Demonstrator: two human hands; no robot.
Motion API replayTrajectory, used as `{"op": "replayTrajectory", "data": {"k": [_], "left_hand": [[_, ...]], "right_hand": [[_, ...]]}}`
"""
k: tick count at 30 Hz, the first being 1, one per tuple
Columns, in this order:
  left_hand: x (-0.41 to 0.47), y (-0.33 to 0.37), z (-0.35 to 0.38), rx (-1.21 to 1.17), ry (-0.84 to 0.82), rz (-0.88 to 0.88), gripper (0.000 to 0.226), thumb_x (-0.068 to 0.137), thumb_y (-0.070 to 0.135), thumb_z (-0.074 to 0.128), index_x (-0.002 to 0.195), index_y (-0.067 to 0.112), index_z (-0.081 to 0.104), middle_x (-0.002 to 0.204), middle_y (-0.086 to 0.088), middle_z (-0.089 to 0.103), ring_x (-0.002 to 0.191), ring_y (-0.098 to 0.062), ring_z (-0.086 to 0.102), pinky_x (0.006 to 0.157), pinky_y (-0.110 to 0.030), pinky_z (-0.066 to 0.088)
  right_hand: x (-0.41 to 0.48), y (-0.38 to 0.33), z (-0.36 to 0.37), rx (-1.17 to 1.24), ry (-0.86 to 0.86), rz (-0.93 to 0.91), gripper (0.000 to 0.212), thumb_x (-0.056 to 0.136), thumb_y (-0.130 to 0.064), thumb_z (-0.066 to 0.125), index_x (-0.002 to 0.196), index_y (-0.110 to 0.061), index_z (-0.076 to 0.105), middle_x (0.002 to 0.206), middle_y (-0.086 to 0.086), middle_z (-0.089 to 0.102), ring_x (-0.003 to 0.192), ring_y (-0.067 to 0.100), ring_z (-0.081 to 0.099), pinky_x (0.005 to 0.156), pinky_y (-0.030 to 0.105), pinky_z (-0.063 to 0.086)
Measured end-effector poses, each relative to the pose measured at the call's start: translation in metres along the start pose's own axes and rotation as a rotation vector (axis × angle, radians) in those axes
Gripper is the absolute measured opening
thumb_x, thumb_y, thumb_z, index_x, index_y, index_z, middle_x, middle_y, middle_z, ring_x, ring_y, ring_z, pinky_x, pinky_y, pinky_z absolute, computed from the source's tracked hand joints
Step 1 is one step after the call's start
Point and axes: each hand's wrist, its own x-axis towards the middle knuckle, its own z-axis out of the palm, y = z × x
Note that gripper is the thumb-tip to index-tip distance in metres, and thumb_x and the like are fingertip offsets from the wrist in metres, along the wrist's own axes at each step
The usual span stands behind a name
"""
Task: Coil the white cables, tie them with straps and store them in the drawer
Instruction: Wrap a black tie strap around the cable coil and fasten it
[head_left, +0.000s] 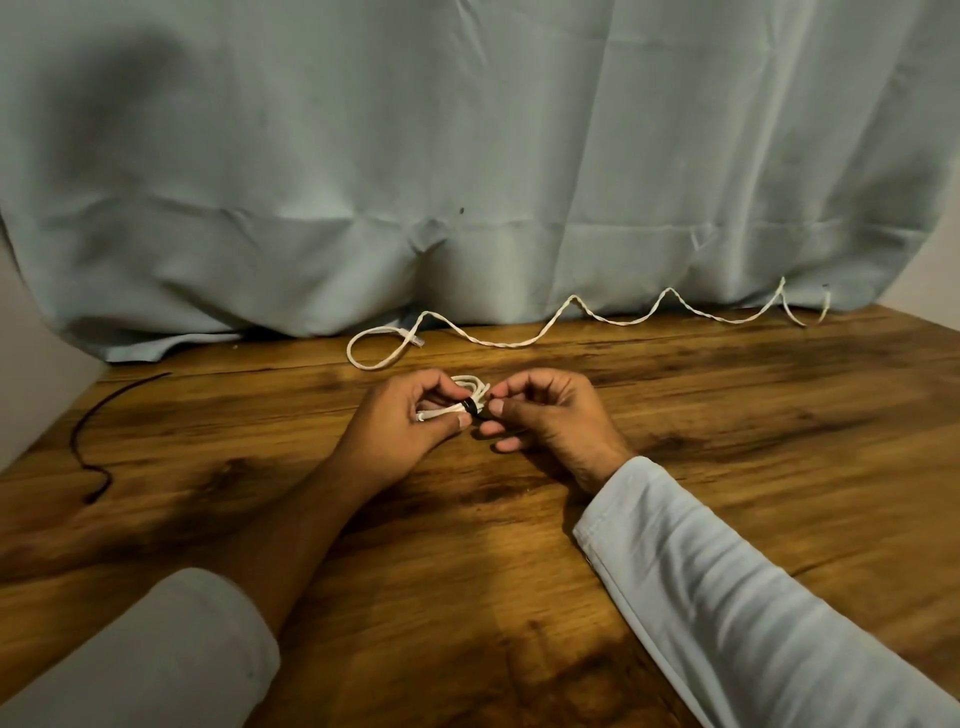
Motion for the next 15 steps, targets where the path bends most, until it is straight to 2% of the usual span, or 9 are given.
{"op": "replayTrajectory", "data": {"k": [4, 8, 13, 15], "left_hand": [[-0.0006, 0.0007, 0.0000, 0.018, 0.016, 0.002, 0.023, 0.084, 0.010, 0.082, 0.102, 0.022, 0.075, 0.097, 0.008, 0.077, 0.087, -0.004, 0.072, 0.080, -0.021, 0.057], [-0.0013, 0.0027, 0.0014, 0.054, 0.027, 0.009, 0.023, 0.084, 0.012, 0.083, 0.102, 0.024, 0.075, 0.101, 0.012, 0.076, 0.091, 0.001, 0.071, 0.085, -0.022, 0.057], [-0.0008, 0.0020, 0.0023, 0.058, 0.024, 0.012, 0.023, 0.082, 0.012, 0.083, 0.100, 0.026, 0.075, 0.100, 0.012, 0.077, 0.092, -0.001, 0.072, 0.091, -0.035, 0.059], [-0.0008, 0.0016, 0.0026, 0.058, 0.026, 0.017, 0.024, 0.082, 0.012, 0.084, 0.099, 0.026, 0.075, 0.099, 0.012, 0.077, 0.092, -0.002, 0.072, 0.091, -0.036, 0.059]], "right_hand": [[0.0002, -0.0016, 0.0020, 0.049, 0.045, 0.007, 0.014, 0.091, 0.006, 0.070, 0.102, -0.002, 0.070, 0.086, 0.017, 0.076, 0.076, 0.025, 0.076, 0.063, 0.026, 0.063], [-0.0009, -0.0068, 0.0011, -0.035, 0.060, 0.013, 0.010, 0.091, 0.011, 0.067, 0.101, 0.009, 0.068, 0.082, 0.019, 0.073, 0.069, 0.020, 0.074, 0.063, 0.023, 0.060], [0.0001, -0.0069, -0.0017, -0.110, 0.046, 0.015, 0.016, 0.093, 0.013, 0.063, 0.093, 0.000, 0.072, 0.080, 0.014, 0.075, 0.072, 0.017, 0.074, 0.065, 0.021, 0.060], [0.0006, -0.0064, -0.0028, -0.156, 0.030, 0.006, 0.017, 0.093, 0.012, 0.064, 0.093, -0.002, 0.074, 0.080, 0.013, 0.076, 0.074, 0.017, 0.074, 0.066, 0.022, 0.060]]}}
